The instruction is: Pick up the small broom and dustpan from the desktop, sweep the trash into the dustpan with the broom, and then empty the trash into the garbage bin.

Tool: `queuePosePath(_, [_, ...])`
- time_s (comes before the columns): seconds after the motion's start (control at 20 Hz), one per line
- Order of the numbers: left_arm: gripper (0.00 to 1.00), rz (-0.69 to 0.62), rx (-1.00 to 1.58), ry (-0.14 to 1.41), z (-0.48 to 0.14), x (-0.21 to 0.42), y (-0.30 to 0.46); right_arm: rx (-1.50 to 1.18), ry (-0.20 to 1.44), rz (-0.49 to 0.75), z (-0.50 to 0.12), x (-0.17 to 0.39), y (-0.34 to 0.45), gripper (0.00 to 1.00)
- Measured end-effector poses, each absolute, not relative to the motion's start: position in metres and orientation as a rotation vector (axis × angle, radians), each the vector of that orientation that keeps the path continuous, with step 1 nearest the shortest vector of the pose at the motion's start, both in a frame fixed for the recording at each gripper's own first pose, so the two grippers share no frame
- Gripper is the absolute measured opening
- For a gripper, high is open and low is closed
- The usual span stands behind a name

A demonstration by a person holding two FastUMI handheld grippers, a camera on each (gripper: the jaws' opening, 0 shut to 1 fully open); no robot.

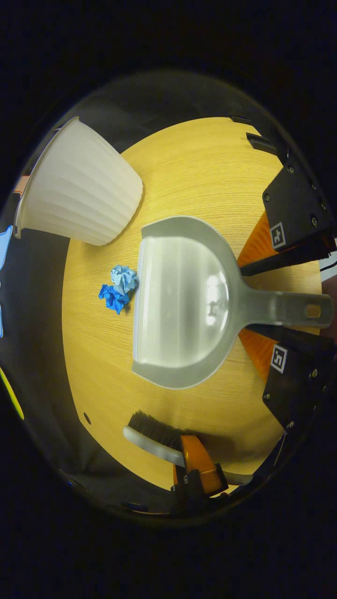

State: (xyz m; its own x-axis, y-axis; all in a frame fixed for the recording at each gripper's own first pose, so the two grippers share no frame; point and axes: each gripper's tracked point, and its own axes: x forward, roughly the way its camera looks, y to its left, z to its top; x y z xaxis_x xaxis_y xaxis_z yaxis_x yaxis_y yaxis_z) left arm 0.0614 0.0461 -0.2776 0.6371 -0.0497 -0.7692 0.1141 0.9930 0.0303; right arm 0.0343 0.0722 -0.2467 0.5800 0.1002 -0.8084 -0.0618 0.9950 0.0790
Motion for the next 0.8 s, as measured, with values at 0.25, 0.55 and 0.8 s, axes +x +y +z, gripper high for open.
queuePosePath(0.25, [0.53, -0.105, 0.099, 0.894, -0.279, 0.059, 0.041, 0.058, 0.952, 0.103, -0.247, 0.031, 0.07, 0.37])
queuePosePath(0.55, [0.51, -0.123, 0.139, 0.901, -0.277, 0.079, 0.035, 0.007, 0.952, 0.16, -0.249, 0.031, 0.062, 0.34])
queuePosePath(0.8, [0.49, -0.18, 0.167, 0.911, -0.272, 0.112, 0.017, -0.043, 0.944, 0.242, -0.25, 0.031, 0.042, 0.34])
